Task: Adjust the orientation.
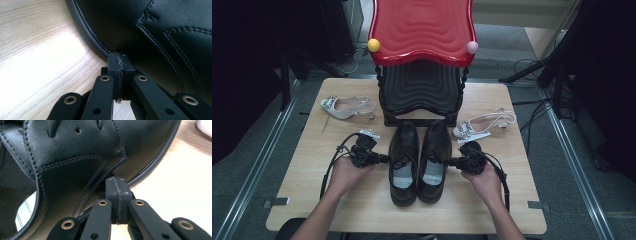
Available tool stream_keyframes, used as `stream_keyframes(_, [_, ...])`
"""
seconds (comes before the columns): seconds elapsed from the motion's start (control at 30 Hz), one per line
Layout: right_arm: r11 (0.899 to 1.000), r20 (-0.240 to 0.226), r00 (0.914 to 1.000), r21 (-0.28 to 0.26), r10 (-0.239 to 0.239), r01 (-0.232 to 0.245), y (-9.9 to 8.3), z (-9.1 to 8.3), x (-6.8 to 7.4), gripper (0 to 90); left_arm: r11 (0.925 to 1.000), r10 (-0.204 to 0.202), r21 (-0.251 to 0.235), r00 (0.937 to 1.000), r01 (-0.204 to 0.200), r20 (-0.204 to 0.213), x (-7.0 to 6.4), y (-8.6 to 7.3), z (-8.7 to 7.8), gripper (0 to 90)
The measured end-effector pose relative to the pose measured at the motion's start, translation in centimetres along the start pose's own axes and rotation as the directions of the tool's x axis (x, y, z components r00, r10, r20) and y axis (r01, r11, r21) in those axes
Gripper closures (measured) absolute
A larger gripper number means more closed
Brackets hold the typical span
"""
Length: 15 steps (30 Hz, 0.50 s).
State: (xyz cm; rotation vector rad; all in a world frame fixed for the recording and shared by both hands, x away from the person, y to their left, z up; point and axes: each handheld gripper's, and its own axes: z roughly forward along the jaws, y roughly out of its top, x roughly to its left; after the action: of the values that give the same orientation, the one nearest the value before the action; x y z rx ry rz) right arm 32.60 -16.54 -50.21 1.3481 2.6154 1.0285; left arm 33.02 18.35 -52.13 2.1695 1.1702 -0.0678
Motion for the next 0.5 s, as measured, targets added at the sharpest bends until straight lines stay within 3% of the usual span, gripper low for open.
stream_keyframes(0.27, [1.0,-0.014,0.9998,-0.001,0.011,-0.011,0.15,0.22,0.0,90.0,0.9998,-0.017,-0.005,0.9997,0.017,0.016,-0.03,-0.02,0.13,90.0])
stream_keyframes(0.5, [1.0,-0.022,0.9997,-0.001,0.01,-0.01,0.24,0.21,-0.25,90.0,0.9993,-0.026,-0.024,0.9976,0.027,0.064,-0.28,-0.44,-0.2,90.0])
